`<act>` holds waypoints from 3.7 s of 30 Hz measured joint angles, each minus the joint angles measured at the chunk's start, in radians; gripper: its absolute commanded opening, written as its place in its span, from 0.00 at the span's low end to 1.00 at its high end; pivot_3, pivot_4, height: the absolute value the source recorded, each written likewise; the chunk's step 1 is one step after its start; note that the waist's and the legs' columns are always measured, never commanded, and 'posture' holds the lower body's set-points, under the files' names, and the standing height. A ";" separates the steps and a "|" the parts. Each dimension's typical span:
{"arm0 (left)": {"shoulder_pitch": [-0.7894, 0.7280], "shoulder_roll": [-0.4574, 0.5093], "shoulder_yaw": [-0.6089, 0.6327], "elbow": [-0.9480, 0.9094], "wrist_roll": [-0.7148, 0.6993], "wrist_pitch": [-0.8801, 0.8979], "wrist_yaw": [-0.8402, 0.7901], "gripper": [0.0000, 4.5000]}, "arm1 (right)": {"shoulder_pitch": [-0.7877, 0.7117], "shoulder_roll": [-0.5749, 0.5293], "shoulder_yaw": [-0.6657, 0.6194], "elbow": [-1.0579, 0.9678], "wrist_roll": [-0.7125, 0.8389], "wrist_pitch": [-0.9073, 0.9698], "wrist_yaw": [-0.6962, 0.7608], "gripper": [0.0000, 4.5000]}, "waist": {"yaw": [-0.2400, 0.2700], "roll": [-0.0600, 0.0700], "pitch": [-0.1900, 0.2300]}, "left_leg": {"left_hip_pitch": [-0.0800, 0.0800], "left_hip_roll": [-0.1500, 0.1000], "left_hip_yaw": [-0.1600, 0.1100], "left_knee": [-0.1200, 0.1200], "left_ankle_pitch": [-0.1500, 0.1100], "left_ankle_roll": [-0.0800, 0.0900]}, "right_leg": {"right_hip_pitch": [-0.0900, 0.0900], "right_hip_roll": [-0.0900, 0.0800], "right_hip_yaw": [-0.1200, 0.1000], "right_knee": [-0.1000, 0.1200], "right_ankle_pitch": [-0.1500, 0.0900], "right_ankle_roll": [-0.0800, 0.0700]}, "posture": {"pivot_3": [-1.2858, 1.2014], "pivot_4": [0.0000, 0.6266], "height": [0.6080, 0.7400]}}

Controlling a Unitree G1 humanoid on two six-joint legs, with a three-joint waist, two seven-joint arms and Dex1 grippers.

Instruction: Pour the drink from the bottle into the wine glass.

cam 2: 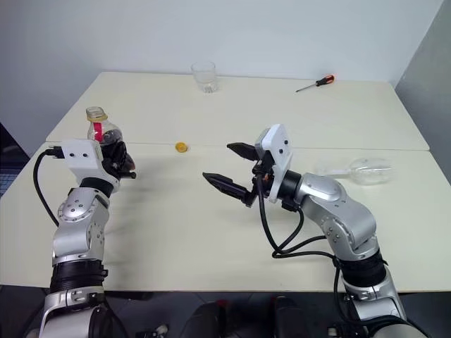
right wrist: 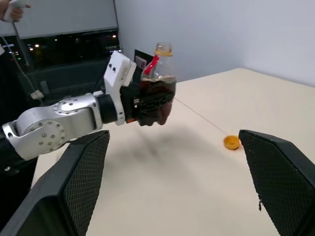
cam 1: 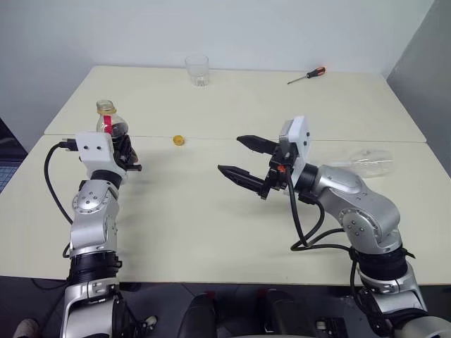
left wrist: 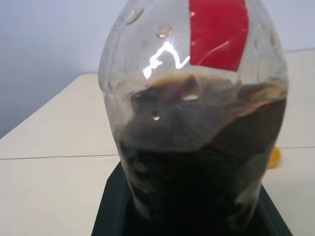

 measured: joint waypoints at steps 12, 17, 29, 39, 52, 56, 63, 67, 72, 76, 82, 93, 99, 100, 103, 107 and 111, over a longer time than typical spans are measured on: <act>-0.174 0.027 0.015 0.481 -0.015 -0.228 -0.091 0.23 | 0.000 0.014 0.026 0.000 -0.043 -0.003 -0.011 1.00 | -0.001 0.000 0.000 | 0.000 -0.001 0.000 0.000 0.000 0.000 | 0.000 0.000 -0.002 0.000 0.000 0.000 | 0.52 0.24 1.00; -0.193 0.023 0.013 0.554 -0.009 -0.294 -0.090 0.43 | -0.012 0.014 0.027 0.007 -0.075 -0.003 -0.019 1.00 | -0.001 0.000 0.000 | 0.000 0.000 0.000 0.000 0.000 0.000 | 0.000 0.000 -0.001 0.001 0.000 0.000 | 0.52 0.24 1.00; -0.142 0.014 0.008 0.493 -0.016 -0.292 -0.080 0.99 | -0.022 0.020 0.027 0.032 -0.082 -0.003 -0.023 1.00 | -0.001 -0.001 0.000 | 0.000 0.000 -0.001 0.001 0.000 0.000 | 0.000 0.000 -0.001 0.002 0.000 0.000 | 0.52 0.24 1.00; 0.018 -0.001 0.021 0.195 -0.055 -0.153 -0.025 0.99 | -0.023 0.019 0.027 0.034 -0.084 -0.010 -0.014 1.00 | -0.002 -0.001 0.000 | 0.000 0.001 -0.002 0.001 0.000 0.000 | 0.000 -0.001 -0.001 0.003 0.000 0.000 | 0.52 0.24 1.00; 0.277 -0.044 0.041 -0.232 -0.112 0.075 0.043 0.99 | 0.008 -0.024 0.021 0.026 -0.083 -0.011 0.003 1.00 | -0.002 -0.001 0.000 | 0.001 0.002 -0.004 0.000 0.000 0.000 | 0.000 -0.002 0.001 0.002 0.000 0.000 | 0.52 0.24 1.00; 0.383 -0.072 0.037 -0.370 -0.131 0.161 0.053 0.99 | 0.037 -0.045 0.019 0.017 -0.082 -0.011 0.011 1.00 | -0.002 -0.001 0.000 | 0.001 0.001 -0.005 0.001 0.000 0.000 | 0.000 -0.002 0.001 0.003 0.000 0.000 | 0.52 0.24 1.00; 0.519 -0.094 -0.010 -0.652 -0.178 0.319 0.035 0.99 | 0.090 -0.075 -0.008 -0.027 -0.077 -0.007 0.006 1.00 | 0.000 -0.001 -0.001 | 0.001 0.001 -0.004 0.001 0.000 0.000 | 0.001 -0.002 0.000 0.002 0.000 0.000 | 0.52 0.24 1.00; 0.540 -0.090 -0.083 -0.767 -0.206 0.390 -0.002 0.99 | 0.137 -0.089 -0.034 -0.064 -0.081 0.018 -0.040 1.00 | 0.001 -0.001 -0.001 | 0.001 0.000 -0.002 0.001 0.000 0.000 | 0.001 -0.001 0.000 0.002 0.000 0.000 | 0.52 0.24 1.00; 0.500 -0.020 -0.196 -0.811 -0.210 0.401 -0.132 0.99 | 0.205 -0.108 -0.068 -0.071 -0.153 0.053 -0.154 1.00 | 0.001 -0.001 -0.001 | 0.001 -0.001 0.000 0.000 0.000 0.000 | 0.001 0.001 0.001 0.002 0.000 0.000 | 0.52 0.24 1.00; 0.445 0.031 -0.254 -0.807 -0.226 0.373 -0.274 0.99 | 0.255 -0.052 -0.147 -0.057 -0.160 0.110 -0.265 1.00 | 0.000 -0.001 -0.001 | 0.002 -0.001 0.002 0.000 0.000 0.000 | 0.001 0.001 0.002 0.002 0.000 0.000 | 0.52 0.24 1.00; 0.417 0.072 -0.280 -0.799 -0.323 0.366 -0.467 0.99 | 0.272 0.050 -0.327 -0.058 -0.149 0.208 -0.442 1.00 | -0.003 -0.001 -0.001 | 0.002 0.000 0.003 -0.001 0.000 0.000 | 0.000 0.002 0.003 0.002 0.000 0.000 | 0.52 0.24 1.00; 0.363 0.093 -0.314 -0.715 -0.334 0.323 -0.625 0.99 | 0.294 0.277 -0.580 -0.094 -0.036 0.296 -0.664 1.00 | -0.004 0.000 0.000 | 0.002 0.000 0.004 -0.001 0.000 0.000 | 0.000 0.003 0.005 0.002 0.000 0.000 | 0.52 0.24 1.00; 0.359 0.090 -0.319 -0.707 -0.331 0.311 -0.644 0.99 | 0.186 0.400 -0.721 0.022 0.085 0.252 -0.763 1.00 | -0.004 0.000 -0.001 | 0.003 0.000 0.004 -0.001 0.000 0.000 | 0.000 0.003 0.004 0.002 0.000 -0.001 | 0.52 0.24 1.00; 0.357 0.089 -0.319 -0.702 -0.330 0.308 -0.646 0.99 | 0.171 0.409 -0.736 0.057 0.100 0.232 -0.772 1.00 | -0.004 0.000 0.000 | 0.003 0.000 0.005 -0.001 0.000 0.000 | 0.000 0.003 0.004 0.002 0.000 -0.001 | 0.52 0.24 1.00; 0.350 0.086 -0.319 -0.684 -0.326 0.298 -0.652 0.99 | 0.137 0.411 -0.771 0.141 0.130 0.170 -0.791 1.00 | -0.004 0.001 0.000 | 0.002 0.000 0.005 -0.001 0.000 0.000 | 0.000 0.003 0.005 0.002 0.000 -0.001 | 0.52 0.24 1.00; 0.326 0.085 -0.320 -0.681 -0.325 0.297 -0.655 0.99 | 0.064 0.401 -0.829 0.256 0.171 0.076 -0.816 1.00 | -0.004 0.001 0.000 | 0.002 -0.001 0.005 -0.001 0.000 0.000 | 0.000 0.003 0.005 0.003 0.000 0.000 | 0.52 0.24 1.00; 0.317 0.085 -0.320 -0.680 -0.325 0.297 -0.655 0.99 | 0.019 0.388 -0.851 0.319 0.209 0.000 -0.838 1.00 | -0.005 0.001 0.000 | 0.002 0.000 0.005 -0.001 0.000 0.000 | 0.000 0.003 0.005 0.002 0.000 -0.001 | 0.52 0.24 1.00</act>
